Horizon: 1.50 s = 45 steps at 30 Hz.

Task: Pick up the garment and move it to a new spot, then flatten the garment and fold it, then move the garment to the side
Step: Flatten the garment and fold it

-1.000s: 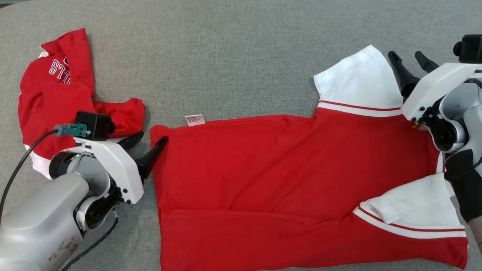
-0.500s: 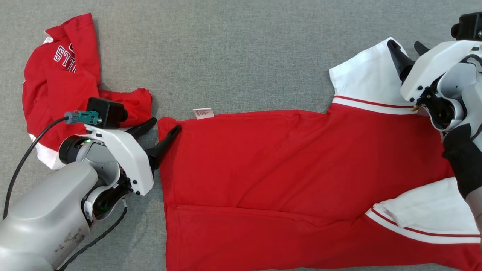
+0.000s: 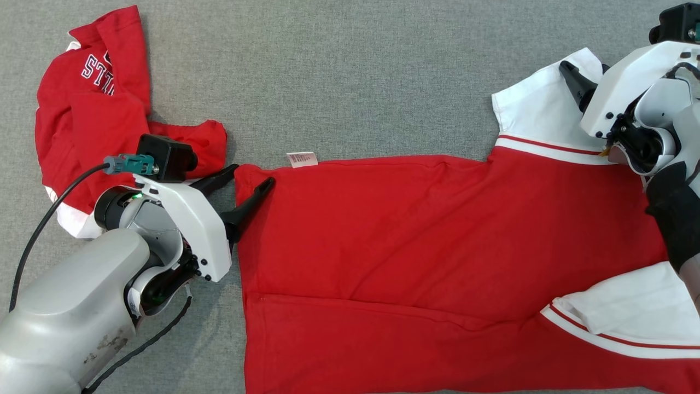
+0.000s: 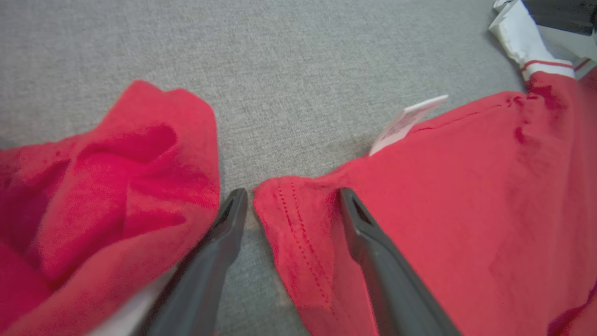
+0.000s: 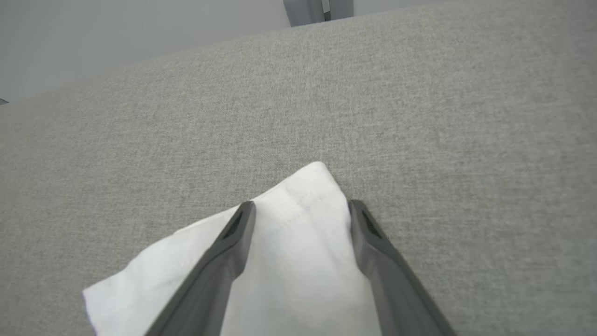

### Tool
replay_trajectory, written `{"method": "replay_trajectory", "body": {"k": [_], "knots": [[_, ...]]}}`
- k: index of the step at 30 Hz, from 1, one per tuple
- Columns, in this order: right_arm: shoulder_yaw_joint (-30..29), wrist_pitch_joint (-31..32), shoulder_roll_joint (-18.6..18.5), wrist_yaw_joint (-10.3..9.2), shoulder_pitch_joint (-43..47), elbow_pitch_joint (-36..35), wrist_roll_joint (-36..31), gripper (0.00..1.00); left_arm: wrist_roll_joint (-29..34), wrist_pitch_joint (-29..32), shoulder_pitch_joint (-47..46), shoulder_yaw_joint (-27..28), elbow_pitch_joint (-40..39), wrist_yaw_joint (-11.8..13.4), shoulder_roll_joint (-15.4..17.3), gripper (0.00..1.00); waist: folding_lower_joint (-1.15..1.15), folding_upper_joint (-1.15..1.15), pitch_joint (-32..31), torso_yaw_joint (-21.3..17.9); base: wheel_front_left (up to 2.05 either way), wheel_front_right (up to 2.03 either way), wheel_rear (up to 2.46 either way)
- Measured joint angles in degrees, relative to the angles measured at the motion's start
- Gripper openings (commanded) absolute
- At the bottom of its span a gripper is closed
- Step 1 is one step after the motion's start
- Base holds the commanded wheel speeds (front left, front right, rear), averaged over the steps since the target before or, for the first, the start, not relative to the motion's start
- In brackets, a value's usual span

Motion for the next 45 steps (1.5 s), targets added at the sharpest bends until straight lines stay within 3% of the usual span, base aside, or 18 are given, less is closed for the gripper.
{"method": "replay_trajectory", "body": {"k": [1,3,4,7,8,9,21,30,35,45], "knots": [[0.2,0.0,0.0,0.00,-0.1,0.1,0.1,1.00,0.0,0.0,0.0,0.0,0.0,0.0,0.0,1.00,0.00,0.00,0.0,0.0,0.00,0.00,0.00],[0.6,0.0,0.1,0.00,-0.2,0.2,0.4,0.72,0.0,0.0,0.0,0.0,-0.1,0.0,0.1,0.91,0.00,0.00,0.0,-0.1,0.00,0.00,0.00],[0.8,-0.3,0.0,0.00,-0.2,0.3,0.6,0.49,0.0,0.0,0.0,-0.1,-0.1,0.0,0.1,0.83,0.00,0.00,0.0,-0.1,0.00,0.00,0.00],[1.9,-1.1,0.0,0.00,-0.3,0.2,0.7,0.09,0.0,0.3,-0.1,-0.2,-0.2,0.0,0.1,0.30,0.00,0.00,0.0,-0.2,0.00,0.00,0.00],[2.1,-1.5,-0.1,0.00,-0.3,0.1,0.8,0.00,0.0,0.3,-0.1,-0.2,-0.2,-0.1,0.1,0.11,0.00,0.00,0.0,-0.3,0.00,0.00,0.00],[2.2,-2.0,-0.2,0.00,-0.3,0.1,1.0,0.00,0.0,0.4,-0.1,-0.2,-0.3,-0.1,0.1,0.00,0.00,0.00,0.0,-0.3,0.00,0.00,0.00],[5.7,-7.0,-1.1,0.00,3.1,-3.0,4.7,0.00,-0.4,-0.6,1.3,-0.4,-0.1,-0.1,0.4,0.00,0.00,0.00,-4.3,-1.2,0.00,0.00,0.00],[8.5,-7.4,-4.6,0.00,8.1,-6.6,9.4,0.00,-2.2,-1.0,5.6,-0.5,-0.3,1.3,2.1,0.00,0.00,0.00,-9.9,-3.3,0.00,0.00,0.00],[10.3,-6.5,-6.1,0.00,11.4,-10.9,13.6,0.00,-2.5,-1.2,7.2,-0.7,-2.1,1.7,3.0,0.00,0.00,0.00,-12.7,-4.5,0.00,0.00,0.00],[15.7,-0.9,-12.3,0.00,18.1,-19.1,19.0,0.00,-4.6,0.6,11.9,-2.1,-4.0,2.8,6.3,0.00,0.00,0.00,-18.0,-6.9,0.00,0.00,0.00]]}}
